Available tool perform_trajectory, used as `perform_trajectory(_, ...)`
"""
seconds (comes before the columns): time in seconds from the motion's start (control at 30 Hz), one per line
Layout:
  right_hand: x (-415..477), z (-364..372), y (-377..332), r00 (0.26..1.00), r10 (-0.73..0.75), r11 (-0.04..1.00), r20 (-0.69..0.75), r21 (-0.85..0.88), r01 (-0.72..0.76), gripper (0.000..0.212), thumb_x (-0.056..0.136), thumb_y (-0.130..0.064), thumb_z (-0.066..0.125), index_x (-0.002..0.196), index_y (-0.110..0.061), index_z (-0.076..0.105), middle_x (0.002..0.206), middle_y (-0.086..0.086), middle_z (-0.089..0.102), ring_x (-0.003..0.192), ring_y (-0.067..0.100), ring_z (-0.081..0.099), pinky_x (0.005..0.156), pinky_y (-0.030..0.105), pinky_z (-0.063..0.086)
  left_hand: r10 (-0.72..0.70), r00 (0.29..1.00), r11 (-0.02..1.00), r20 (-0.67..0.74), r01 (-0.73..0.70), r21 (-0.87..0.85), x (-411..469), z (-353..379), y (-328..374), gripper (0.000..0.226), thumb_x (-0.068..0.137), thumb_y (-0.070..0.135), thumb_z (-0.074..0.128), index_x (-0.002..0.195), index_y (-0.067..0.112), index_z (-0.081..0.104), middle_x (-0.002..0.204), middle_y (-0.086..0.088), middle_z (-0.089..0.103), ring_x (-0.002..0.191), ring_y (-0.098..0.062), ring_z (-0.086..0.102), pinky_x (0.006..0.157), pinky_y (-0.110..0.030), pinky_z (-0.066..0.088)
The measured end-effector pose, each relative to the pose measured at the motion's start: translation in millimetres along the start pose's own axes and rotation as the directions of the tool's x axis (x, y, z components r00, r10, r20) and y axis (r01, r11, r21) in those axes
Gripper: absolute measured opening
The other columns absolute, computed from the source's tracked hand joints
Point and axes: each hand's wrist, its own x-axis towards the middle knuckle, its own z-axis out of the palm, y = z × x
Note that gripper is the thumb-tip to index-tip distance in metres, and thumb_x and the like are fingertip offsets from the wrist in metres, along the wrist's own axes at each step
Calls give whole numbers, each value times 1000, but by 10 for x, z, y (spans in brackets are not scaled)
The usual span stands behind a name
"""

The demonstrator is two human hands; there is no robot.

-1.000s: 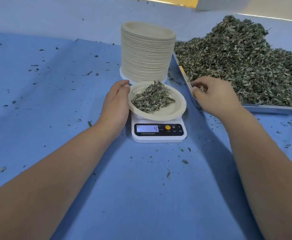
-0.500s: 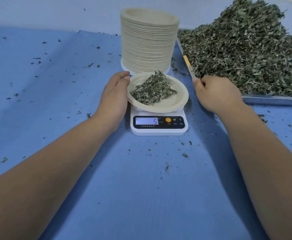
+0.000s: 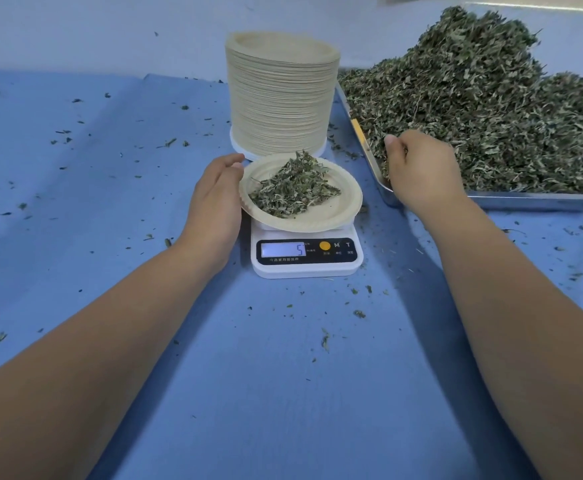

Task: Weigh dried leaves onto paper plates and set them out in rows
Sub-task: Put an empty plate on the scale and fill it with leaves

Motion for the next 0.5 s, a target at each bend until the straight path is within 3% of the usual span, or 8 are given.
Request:
perform_trajectory(0.07,101,-57,-66,1000,-11,1000,8,10,11,43,109,-36,38,83,-4,51,66,6,46,63,28,43,58,35,23,10,1000,1000,2,-10,-10,-10,4,5,30,84,43,45,106,44,66,105,29,66,99,13,62,94,-25,50)
perform_trajectory(0.2,190,-199,-451,997,-78,992,-9,101,79,41,109,-39,39,78,-12,48,64,-4,45,57,8,38,51,28,25,4,1000,1000,7,-4,-22,-1,-5,0,29,84,44,45,104,44,66,103,27,68,94,14,64,86,-21,49)
perform_trajectory(0.33,-103,-192,-896,951,-305,928,49,239,285,38,108,-39,42,79,-18,57,68,-5,59,57,1,53,53,17,43,11,1000,1000,8,-11,-12,-1,-5,-11,33,84,43,45,108,41,68,108,21,71,99,8,66,86,-22,49)
perform_trajectory(0.4,-283,-118,-966,909,-401,899,115,240,367,37,107,-38,44,83,-15,59,72,-4,61,66,13,60,62,31,51,16,1000,1000,6,-16,-10,4,-1,-29,39,85,42,46,115,34,69,110,17,72,102,3,67,88,-24,51)
perform_trajectory(0.5,-413,-24,-925,889,-434,886,147,249,391,31,103,-38,51,83,-16,61,73,-9,54,69,9,51,66,33,39,19,1000,1000,20,-19,-5,12,-2,-29,40,87,41,45,118,32,68,114,12,72,107,-3,67,95,-31,53)
